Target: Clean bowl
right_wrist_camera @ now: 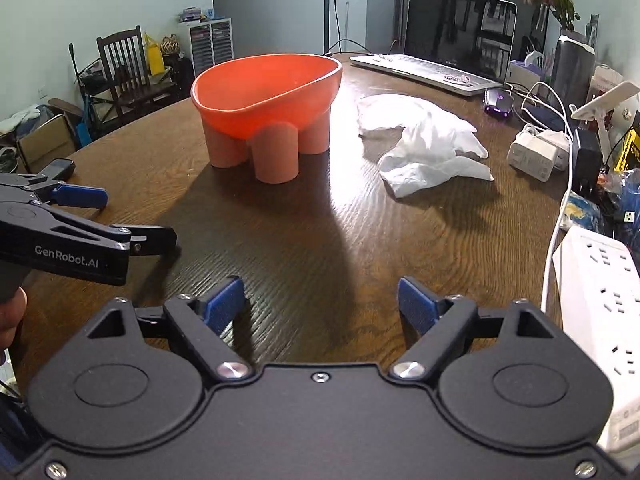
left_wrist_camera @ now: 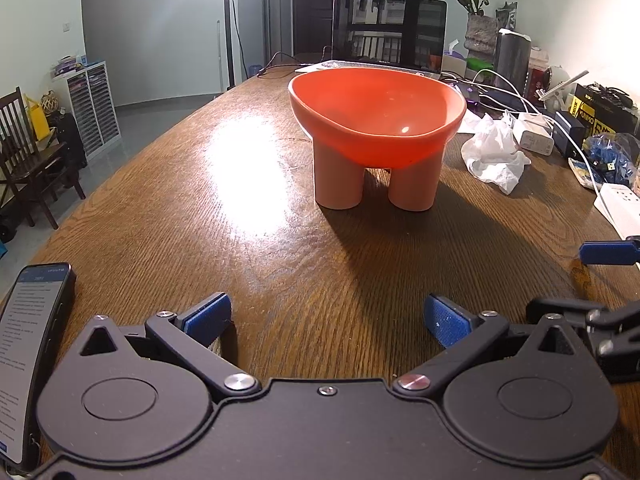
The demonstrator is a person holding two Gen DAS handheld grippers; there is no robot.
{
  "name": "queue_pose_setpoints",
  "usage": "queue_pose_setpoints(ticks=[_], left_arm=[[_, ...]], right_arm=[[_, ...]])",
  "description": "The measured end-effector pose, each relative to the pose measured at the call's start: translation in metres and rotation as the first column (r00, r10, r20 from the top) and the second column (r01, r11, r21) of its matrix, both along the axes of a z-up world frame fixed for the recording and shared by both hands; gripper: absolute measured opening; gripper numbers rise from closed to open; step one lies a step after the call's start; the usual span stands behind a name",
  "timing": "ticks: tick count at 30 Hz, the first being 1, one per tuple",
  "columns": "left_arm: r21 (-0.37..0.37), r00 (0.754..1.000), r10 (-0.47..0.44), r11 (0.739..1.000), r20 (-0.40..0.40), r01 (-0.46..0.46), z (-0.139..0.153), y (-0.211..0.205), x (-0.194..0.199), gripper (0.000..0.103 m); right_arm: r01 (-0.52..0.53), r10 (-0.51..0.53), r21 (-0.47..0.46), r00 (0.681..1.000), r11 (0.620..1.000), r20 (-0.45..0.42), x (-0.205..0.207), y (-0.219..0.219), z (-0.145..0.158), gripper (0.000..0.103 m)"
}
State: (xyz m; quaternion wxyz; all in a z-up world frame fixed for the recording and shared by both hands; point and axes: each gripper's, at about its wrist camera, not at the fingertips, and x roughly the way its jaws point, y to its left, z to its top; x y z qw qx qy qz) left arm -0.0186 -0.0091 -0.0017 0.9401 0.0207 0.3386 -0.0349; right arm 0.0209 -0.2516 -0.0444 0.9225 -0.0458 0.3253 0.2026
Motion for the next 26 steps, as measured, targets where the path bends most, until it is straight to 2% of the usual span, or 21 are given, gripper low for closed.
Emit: queue_pose_setpoints(ticks=[26], left_arm=[[-0.003, 1.000, -0.014, 1.000, 0.012, 0.014, 0.0002, 0.0054, -0.0086, 0.103]], right_arm=[[0.002, -0.002, 0.008, 1.000, 1.000, -0.011, -0.0037, 0.0034, -0.0045, 0.103]])
